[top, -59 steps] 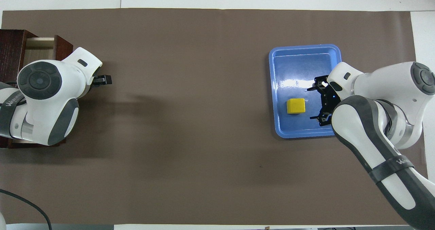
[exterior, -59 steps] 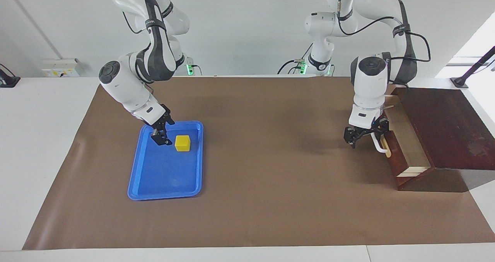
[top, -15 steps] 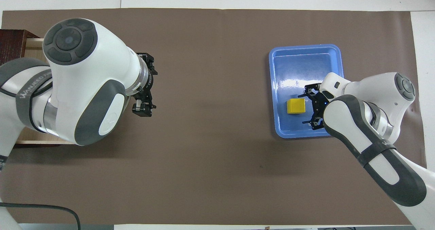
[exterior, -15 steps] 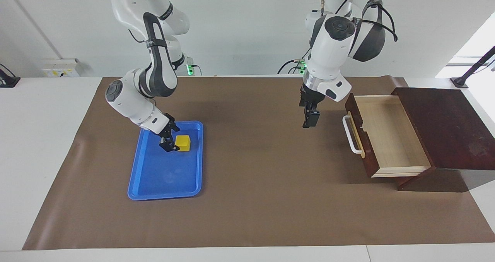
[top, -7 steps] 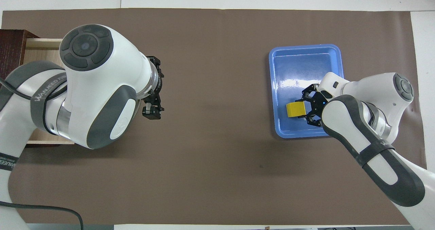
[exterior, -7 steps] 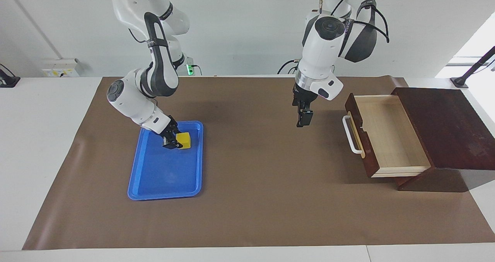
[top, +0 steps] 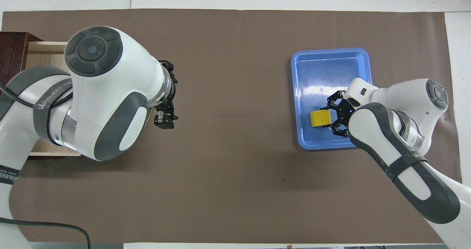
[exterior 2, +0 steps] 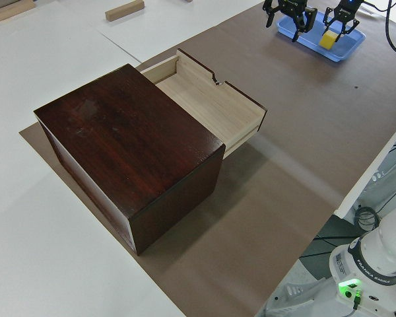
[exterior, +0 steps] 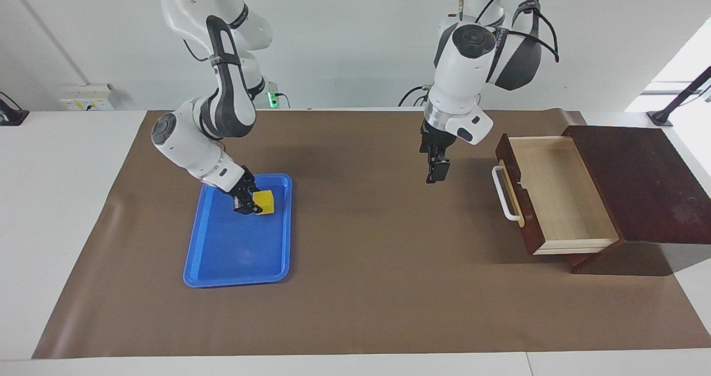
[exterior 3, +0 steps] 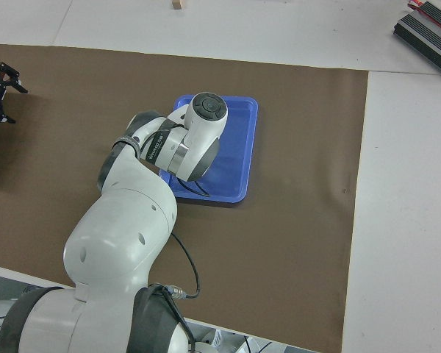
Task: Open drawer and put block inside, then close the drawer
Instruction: 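Lift the yellow block with the right gripper toward the left gripper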
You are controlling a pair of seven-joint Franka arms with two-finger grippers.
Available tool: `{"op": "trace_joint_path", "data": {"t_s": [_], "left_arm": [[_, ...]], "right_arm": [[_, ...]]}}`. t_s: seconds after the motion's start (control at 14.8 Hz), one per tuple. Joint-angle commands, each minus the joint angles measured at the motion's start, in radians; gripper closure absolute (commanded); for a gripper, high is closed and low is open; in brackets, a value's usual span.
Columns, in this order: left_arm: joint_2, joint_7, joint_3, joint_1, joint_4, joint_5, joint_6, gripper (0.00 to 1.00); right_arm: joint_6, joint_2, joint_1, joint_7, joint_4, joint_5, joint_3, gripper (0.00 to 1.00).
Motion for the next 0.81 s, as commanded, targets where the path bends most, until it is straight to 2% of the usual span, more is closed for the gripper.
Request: {"op": "trace_joint_path", "data": {"t_s": [0.0, 0.27, 0.74], "left_arm": [[-0.004, -0.019, 0.016, -0.016, -0.013, -0.005, 0.019, 0.0], [-0.002, -0.057, 0.017, -0.015, -0.01, -0.005, 0.02, 0.0], [0.031, -0.086, 0.017, -0.03, 0.009, -0.005, 0.017, 0.0]], "right_arm": [[-0.1, -0.018, -0.001, 0.058, 0.081, 0.022, 0.0, 1.0], [-0.2, -0.021, 0.065, 0.218, 0.211, 0.005, 0.01, 1.0], [-0.215, -0.002, 0.27, 0.604, 0.369, -0.096, 0.01, 1.0]]}}
